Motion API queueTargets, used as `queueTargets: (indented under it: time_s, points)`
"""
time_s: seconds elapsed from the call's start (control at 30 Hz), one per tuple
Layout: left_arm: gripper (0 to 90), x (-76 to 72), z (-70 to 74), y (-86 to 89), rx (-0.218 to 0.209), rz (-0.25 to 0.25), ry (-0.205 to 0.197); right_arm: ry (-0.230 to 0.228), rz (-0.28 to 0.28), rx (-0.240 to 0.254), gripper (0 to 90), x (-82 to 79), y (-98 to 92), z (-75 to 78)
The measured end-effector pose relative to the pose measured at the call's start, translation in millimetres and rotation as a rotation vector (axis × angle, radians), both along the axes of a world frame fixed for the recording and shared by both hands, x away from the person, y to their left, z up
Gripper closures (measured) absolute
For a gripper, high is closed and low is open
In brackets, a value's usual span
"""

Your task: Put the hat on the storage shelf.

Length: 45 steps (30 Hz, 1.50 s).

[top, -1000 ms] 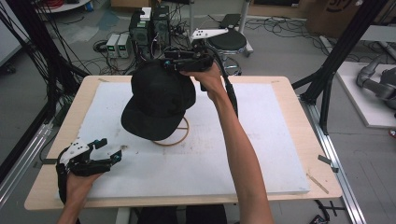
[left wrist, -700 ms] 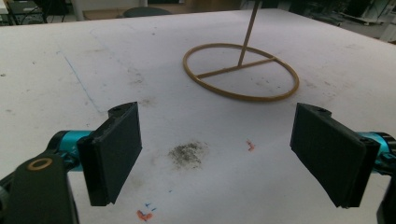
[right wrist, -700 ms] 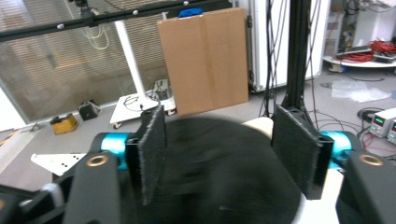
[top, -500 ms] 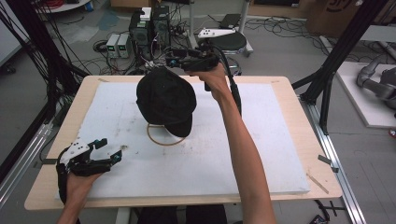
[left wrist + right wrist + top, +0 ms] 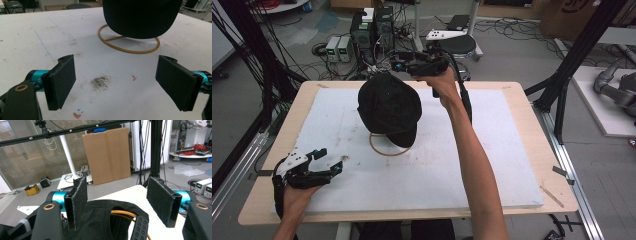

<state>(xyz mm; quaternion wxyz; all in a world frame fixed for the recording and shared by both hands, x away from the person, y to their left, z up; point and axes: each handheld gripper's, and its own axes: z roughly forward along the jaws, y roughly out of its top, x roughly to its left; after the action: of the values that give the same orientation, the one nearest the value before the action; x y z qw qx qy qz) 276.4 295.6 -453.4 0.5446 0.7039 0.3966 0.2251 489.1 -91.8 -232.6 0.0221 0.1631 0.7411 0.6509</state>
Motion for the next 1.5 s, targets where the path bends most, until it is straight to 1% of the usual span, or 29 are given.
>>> queueTargets:
  time_s: [0.17, 0.3, 0.43, 0.57, 0.73, 0.83, 0.9, 0.97, 1.07, 1.13, 1.23, 1.3, 1.37, 1.4, 1.5]
  points:
    - [16.4, 0.0, 0.0, 0.0, 0.0, 0.0, 0.0, 0.003, 0.002, -0.002, 32.9, -0.7, 0.3, 0.1]
    - [16.4, 0.0, 0.0, 0.2, 0.0, 0.001, -0.002, -0.011, -0.001, 0.0, 32.8, -3.0, 0.3, -0.6]
    - [16.4, 0.0, 0.0, 0.1, -0.004, 0.0, -0.002, -0.01, -0.004, -0.01, 31.5, -5.9, -2.0, -2.2]
    - [16.4, -0.1, 0.0, -0.1, -0.001, -0.002, 0.0, -0.012, -0.006, -0.004, 30.6, -9.3, -5.9, -0.9]
    - [16.4, 0.0, -0.1, -0.4, 0.0, 0.0, -0.001, -0.026, 0.019, -0.003, 28.4, -15.0, -7.4, 3.2]
    - [16.4, -0.3, 0.0, -0.5, 0.001, 0.0, -0.004, -0.038, 0.023, -0.027, 26.8, -20.5, -6.6, 5.4]
    - [16.4, -0.3, 0.0, -0.6, 0.002, -0.001, -0.004, -0.053, 0.02, -0.028, 26.8, -24.8, -8.1, 5.5]
    - [16.4, -0.2, 0.0, -0.4, 0.003, -0.001, -0.003, -0.061, 0.013, -0.023, 26.8, -28.2, -11.5, 5.0]
    - [16.4, 0.0, -0.1, -0.4, 0.0, 0.0, -0.001, -0.061, 0.026, -0.025, 26.9, -33.4, -16.8, 3.4]
    - [16.4, 0.1, -0.1, -0.3, 0.001, -0.001, -0.001, -0.069, 0.037, -0.023, 26.9, -37.4, -20.8, 1.9]
    - [16.4, 0.4, -0.1, -0.5, 0.002, -0.001, -0.001, -0.058, 0.053, -0.043, 26.1, -42.0, -27.1, 0.3]
    - [16.4, 0.4, -0.1, -0.5, 0.002, -0.001, 0.0, -0.081, 0.058, -0.027, 26.1, -47.0, -31.8, -2.0]
    - [16.4, 0.4, 0.0, -0.5, 0.002, -0.002, 0.0, -0.082, 0.058, -0.034, 26.0, -50.3, -37.1, -3.8]
    - [16.4, 0.4, 0.0, -0.5, 0.001, -0.001, 0.0, -0.093, 0.056, -0.03, 26.0, -51.8, -39.8, -5.0]
    - [16.4, 0.3, 0.0, -0.6, 0.004, -0.003, 0.0, -0.087, 0.049, -0.043, 25.4, -55.3, -47.4, -6.2]
